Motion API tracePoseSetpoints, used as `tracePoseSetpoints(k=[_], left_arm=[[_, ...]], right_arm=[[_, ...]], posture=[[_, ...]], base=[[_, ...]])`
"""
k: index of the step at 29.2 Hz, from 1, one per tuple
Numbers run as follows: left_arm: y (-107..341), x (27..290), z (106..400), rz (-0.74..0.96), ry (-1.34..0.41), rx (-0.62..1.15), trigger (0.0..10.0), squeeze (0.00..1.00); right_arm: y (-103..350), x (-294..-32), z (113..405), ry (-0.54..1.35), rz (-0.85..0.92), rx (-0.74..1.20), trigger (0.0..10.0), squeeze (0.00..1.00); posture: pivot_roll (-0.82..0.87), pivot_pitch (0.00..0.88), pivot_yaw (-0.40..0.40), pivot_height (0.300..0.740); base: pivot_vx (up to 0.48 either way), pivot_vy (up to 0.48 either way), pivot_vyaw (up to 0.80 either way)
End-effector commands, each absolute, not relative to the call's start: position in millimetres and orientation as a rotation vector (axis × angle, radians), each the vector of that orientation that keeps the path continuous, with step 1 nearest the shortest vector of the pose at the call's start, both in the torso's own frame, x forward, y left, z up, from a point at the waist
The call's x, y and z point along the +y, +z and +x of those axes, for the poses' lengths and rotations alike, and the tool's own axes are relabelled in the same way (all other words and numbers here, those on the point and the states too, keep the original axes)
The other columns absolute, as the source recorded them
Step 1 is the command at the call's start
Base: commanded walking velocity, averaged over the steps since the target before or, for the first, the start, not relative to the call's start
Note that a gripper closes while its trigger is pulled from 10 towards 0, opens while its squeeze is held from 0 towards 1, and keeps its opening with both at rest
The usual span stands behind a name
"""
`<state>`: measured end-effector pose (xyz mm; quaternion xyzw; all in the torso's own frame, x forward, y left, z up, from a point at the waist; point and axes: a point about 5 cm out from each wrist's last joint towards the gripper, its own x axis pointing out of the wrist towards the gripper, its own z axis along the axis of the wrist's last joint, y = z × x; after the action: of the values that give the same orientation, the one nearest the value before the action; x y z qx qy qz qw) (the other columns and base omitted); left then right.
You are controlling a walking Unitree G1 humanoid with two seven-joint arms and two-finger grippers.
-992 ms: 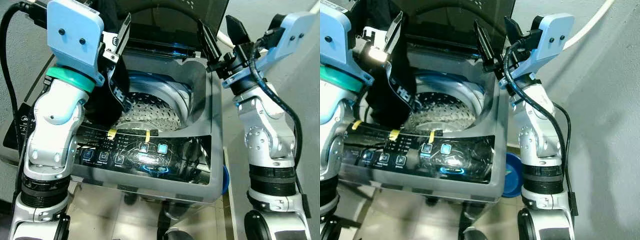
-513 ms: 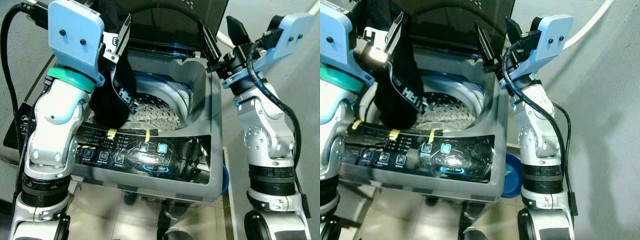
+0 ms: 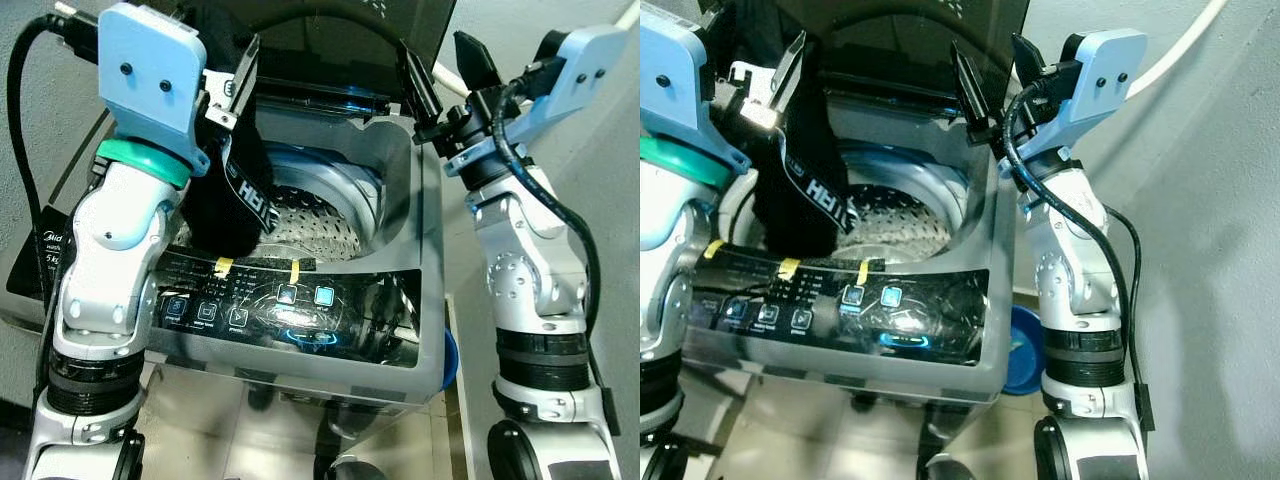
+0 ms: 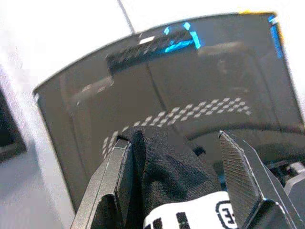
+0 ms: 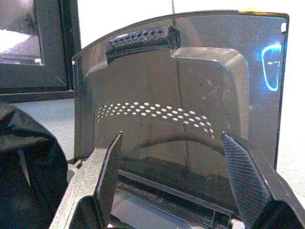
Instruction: Clothes washing
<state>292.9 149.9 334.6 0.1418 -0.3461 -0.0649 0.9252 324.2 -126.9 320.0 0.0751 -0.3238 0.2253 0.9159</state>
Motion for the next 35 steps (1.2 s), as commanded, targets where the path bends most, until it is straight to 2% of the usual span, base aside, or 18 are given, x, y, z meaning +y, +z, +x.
tracePoseSetpoints(k=[1, 7, 16, 35], left_arm=[[334.6, 151.4, 291.3, 0.278, -0.128, -0.711, 10.0, 0.00], [327.7, 160.6, 297.8, 0.203, -0.101, -0.658, 10.0, 0.00], [326.0, 159.7, 299.5, 0.187, -0.104, -0.646, 10.0, 0.00], [324.0, 161.0, 300.6, 0.187, -0.104, -0.639, 10.0, 0.00]], right_arm=[[317.2, -126.1, 324.3, 0.461, 0.154, -0.662, 10.0, 0.00], [314.0, -123.9, 325.7, 0.444, 0.138, -0.661, 10.0, 0.00], [308.0, -125.6, 326.0, 0.408, 0.133, -0.646, 10.0, 0.00], [305.9, -120.4, 326.3, 0.422, 0.173, -0.621, 10.0, 0.00]], posture=[[0.07, 0.094, -0.027, 0.740], [0.07, 0.091, -0.020, 0.740], [0.07, 0.088, -0.018, 0.740], [0.07, 0.085, -0.022, 0.740]], base=[[0.000, 0.000, 0.00], [0.000, 0.000, 0.00], [0.000, 0.000, 0.00], [-0.296, 0.000, 0.00]])
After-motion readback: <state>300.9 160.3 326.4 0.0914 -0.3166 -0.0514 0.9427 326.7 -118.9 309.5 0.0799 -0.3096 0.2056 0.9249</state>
